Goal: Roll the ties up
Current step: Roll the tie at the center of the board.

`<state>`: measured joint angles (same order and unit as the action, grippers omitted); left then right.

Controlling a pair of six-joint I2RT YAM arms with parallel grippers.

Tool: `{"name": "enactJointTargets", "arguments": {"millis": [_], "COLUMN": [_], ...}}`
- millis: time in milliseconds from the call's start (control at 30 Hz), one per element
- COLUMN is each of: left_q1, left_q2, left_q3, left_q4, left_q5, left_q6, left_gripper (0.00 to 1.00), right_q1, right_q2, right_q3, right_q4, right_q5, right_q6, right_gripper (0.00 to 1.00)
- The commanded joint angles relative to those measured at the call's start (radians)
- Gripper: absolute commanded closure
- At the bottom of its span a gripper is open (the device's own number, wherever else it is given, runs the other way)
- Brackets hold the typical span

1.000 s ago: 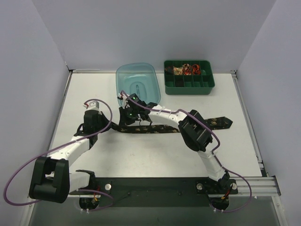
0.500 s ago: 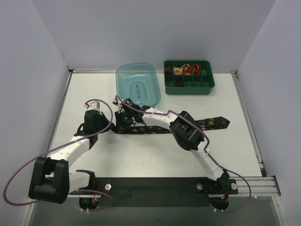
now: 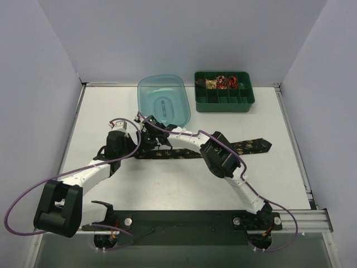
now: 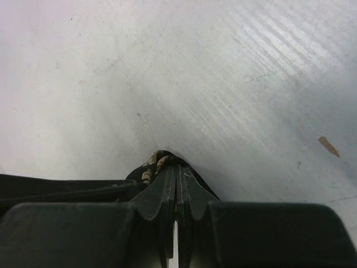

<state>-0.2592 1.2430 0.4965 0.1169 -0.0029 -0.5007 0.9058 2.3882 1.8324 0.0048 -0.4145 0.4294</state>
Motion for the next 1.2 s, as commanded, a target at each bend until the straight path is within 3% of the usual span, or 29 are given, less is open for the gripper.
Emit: {"name": "enactJointTargets", "arguments": {"millis": [0, 567, 1167], "left_q1": [-0.025, -0.052, -0.205], "left_q2": [0.021, -0.008, 0.124], "left_q3": [0.005, 0.001, 0.007], "left_q4": [0.075, 0.038, 0.147], "left_q5": [0.031, -0.072, -0.12], "left_q6": [0.002, 0.007, -0.021], "left_gripper": [1.0, 1.0, 1.0], "right_q1": [-0.002, -0.034, -0.094], "right_q2": [0.012, -0.254, -0.337], "right_q3": [0.015, -0.09, -0.246], "right_q4": [0.02, -0.061, -0.098], "right_q5": [-0.012, 0.023, 0.074], "right_q6": [0.023, -0.027, -0.06], "right_gripper": [1.0, 1.0, 1.0]}}
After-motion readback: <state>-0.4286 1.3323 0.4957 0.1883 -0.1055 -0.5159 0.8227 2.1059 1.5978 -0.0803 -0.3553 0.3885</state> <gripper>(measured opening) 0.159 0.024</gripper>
